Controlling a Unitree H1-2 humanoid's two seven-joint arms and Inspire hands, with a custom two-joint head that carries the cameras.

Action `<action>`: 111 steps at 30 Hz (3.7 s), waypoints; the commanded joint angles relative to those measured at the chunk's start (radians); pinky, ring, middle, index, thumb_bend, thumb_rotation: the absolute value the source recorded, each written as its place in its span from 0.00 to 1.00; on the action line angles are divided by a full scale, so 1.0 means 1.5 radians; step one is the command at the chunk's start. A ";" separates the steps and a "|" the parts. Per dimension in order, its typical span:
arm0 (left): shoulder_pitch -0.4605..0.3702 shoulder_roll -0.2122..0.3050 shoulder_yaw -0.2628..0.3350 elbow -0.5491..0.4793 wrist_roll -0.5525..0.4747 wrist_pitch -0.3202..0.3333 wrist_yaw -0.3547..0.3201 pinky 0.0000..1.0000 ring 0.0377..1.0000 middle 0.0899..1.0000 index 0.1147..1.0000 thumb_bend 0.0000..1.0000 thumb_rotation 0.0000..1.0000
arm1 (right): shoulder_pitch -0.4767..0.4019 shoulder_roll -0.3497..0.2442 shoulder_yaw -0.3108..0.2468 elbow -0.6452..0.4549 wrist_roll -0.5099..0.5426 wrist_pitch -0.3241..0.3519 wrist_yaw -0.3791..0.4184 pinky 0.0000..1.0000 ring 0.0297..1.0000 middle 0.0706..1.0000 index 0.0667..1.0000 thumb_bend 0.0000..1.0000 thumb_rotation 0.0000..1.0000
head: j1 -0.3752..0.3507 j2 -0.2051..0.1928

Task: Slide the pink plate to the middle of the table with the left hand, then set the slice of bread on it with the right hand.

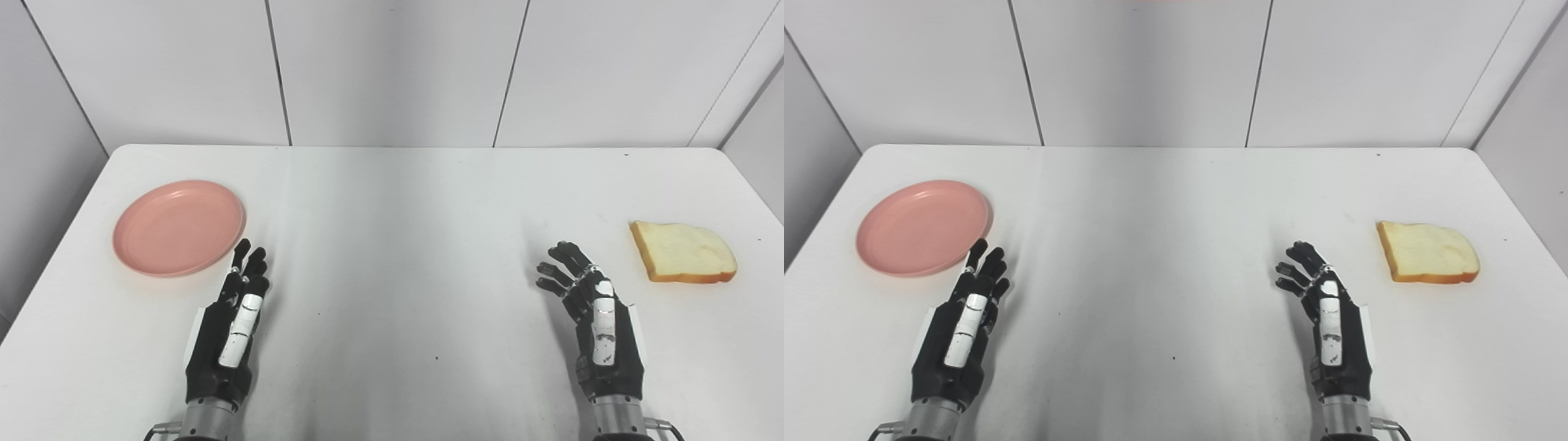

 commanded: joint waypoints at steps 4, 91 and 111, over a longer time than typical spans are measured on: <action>-0.007 -0.003 -0.015 0.030 0.014 -0.050 -0.001 1.00 0.99 0.97 0.96 0.77 0.71 | 0.001 -0.021 -0.010 0.069 0.025 -0.047 0.023 0.71 0.73 0.79 0.77 0.70 0.98 | 0.026 -0.032; -0.528 0.323 0.268 0.571 -0.110 -0.116 0.011 0.93 0.94 0.93 0.90 0.80 0.76 | -0.031 -0.032 0.000 0.239 0.050 -0.153 0.061 0.67 0.70 0.76 0.76 0.64 1.00 | 0.088 -0.193; -0.534 0.296 0.255 0.707 -0.109 -0.176 0.007 0.87 0.91 0.90 0.77 0.73 0.69 | -0.024 -0.033 0.002 0.224 0.042 -0.147 0.058 0.67 0.69 0.76 0.76 0.65 1.00 | 0.081 -0.179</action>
